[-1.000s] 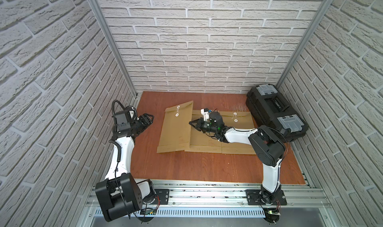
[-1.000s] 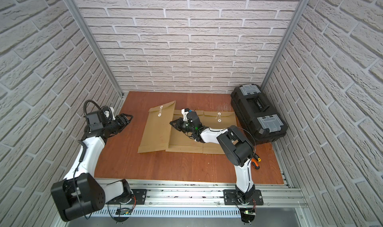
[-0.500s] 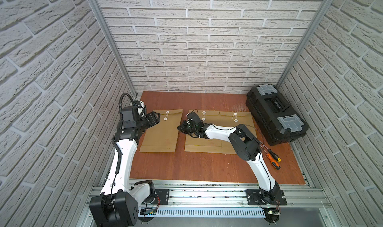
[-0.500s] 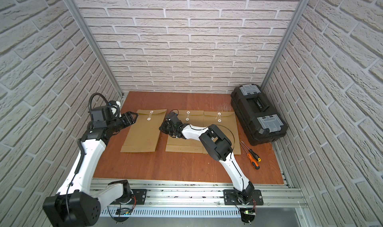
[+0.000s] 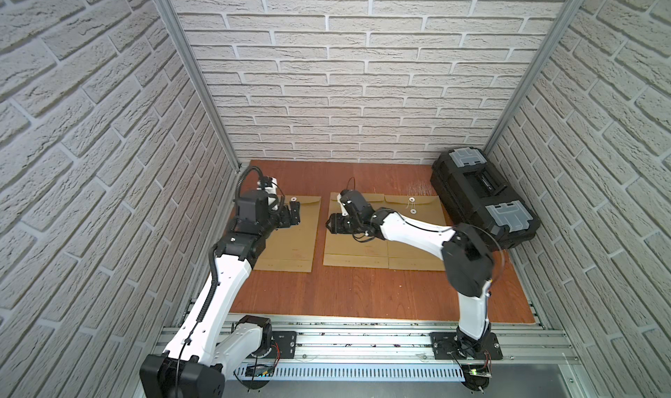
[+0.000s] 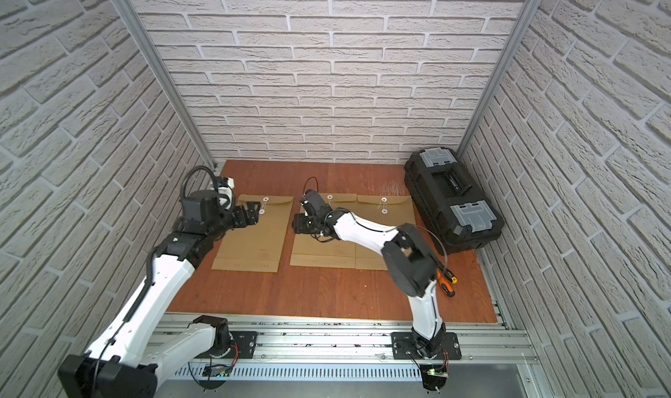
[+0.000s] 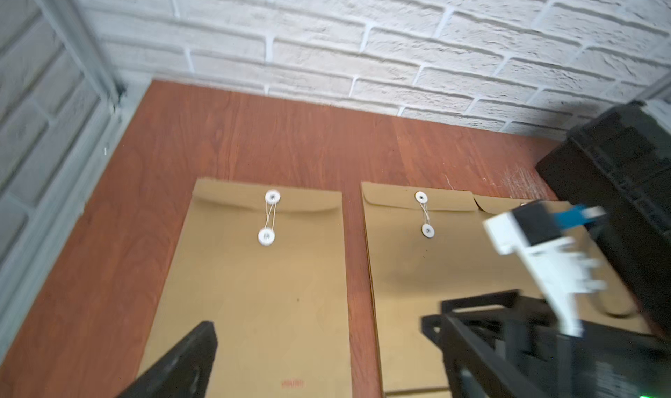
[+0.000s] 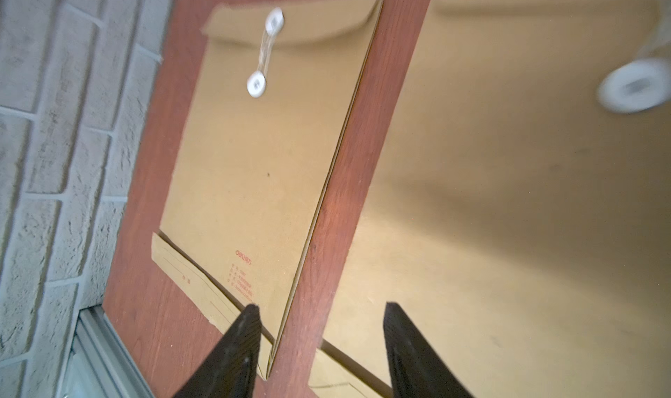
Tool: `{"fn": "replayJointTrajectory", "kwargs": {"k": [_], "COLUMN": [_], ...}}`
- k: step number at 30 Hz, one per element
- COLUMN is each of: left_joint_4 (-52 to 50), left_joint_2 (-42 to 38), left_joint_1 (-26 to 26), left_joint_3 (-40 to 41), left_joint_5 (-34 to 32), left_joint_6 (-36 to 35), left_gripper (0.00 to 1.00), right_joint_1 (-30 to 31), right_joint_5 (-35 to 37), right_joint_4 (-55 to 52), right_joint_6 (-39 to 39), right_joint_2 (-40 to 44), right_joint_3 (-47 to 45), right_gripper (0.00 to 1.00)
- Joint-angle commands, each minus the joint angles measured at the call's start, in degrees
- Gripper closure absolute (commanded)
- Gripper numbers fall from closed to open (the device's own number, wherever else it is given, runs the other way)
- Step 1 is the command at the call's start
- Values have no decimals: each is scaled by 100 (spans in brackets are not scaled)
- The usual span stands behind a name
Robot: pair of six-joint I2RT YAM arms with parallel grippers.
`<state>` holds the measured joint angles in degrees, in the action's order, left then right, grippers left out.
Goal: Close the mouth of the file bag
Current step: Place the file bag at the center of the board, then reset both arms
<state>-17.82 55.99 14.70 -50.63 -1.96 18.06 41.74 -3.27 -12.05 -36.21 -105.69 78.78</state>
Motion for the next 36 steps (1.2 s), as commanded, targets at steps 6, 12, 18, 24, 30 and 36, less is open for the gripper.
{"fn": "replayJointTrajectory", "kwargs": {"k": [6,12,18,24,30,36], "left_joint_4": [2957,4109,5500,6454,7776,7975], "left_joint_2": [70,644,1750,2290,2891,3409], "left_joint_1": [795,684,273,-449,-1366,-1503], "left_joint_3": [1641,2346,2605,3074,3434,3321], "left_joint_5": [-2722,-3788,-3495,-2388,-1151,-797], "left_joint_6": [-625,-1161,-1868,-1832,-1542,-1498], "left_gripper": [2,2,2,2,2,2], "right_joint_1": [-1337,-2893,-3374,-3531,-3599,-3593], "right_joint_5": [1381,2747,3155,3018,2539,2074], "right_joint_4": [1150,1491,4010,5478,7019,7511], "right_joint_6": [2196,3014,3314,3569,3773,3945], "right_joint_2": [3104,4040,3432,2684,2110,1584], "right_joint_3": [-2867,-4039,-5183,-5611,-6122,-6143], "right_gripper": [22,17,17,19,19,18]}}
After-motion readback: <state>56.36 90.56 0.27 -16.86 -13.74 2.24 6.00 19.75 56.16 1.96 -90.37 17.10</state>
